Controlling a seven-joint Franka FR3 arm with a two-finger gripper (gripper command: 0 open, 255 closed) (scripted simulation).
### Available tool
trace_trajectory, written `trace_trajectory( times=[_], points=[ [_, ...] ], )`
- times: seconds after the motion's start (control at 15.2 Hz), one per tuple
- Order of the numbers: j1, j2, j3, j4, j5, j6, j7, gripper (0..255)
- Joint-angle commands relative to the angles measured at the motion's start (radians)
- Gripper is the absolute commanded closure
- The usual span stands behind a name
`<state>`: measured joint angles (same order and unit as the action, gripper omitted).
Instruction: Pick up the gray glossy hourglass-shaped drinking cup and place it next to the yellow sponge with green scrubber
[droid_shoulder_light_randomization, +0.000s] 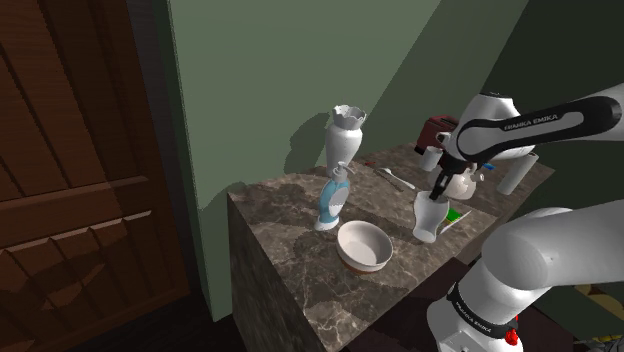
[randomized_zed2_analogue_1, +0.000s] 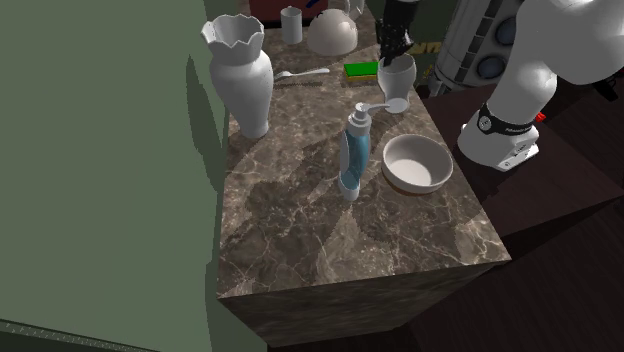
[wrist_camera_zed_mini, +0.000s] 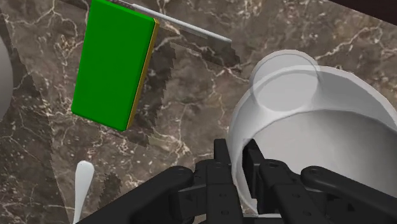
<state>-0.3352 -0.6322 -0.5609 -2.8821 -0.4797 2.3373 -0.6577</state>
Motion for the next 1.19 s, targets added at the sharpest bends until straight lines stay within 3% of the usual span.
trace_trajectory(
  times=[0.0,0.4,0.46,0.79,0.99,1.12],
  points=[
    [0.005,0.026,-0.008,-0.012,0.000,0.020,0.001,255],
    [0.005,0.026,-0.008,-0.012,0.000,0.020,0.001,255],
    [0.011,0.037,-0.010,-0.006,0.003,0.025,0.002,0],
    [0.005,0.026,-0.008,-0.012,0.000,0.020,0.001,0],
    [0.004,-0.079,0.039,0.034,0.033,-0.130,-0.003,0],
    [0.004,-0.101,0.051,0.048,0.042,-0.166,-0.005,0]
  ],
)
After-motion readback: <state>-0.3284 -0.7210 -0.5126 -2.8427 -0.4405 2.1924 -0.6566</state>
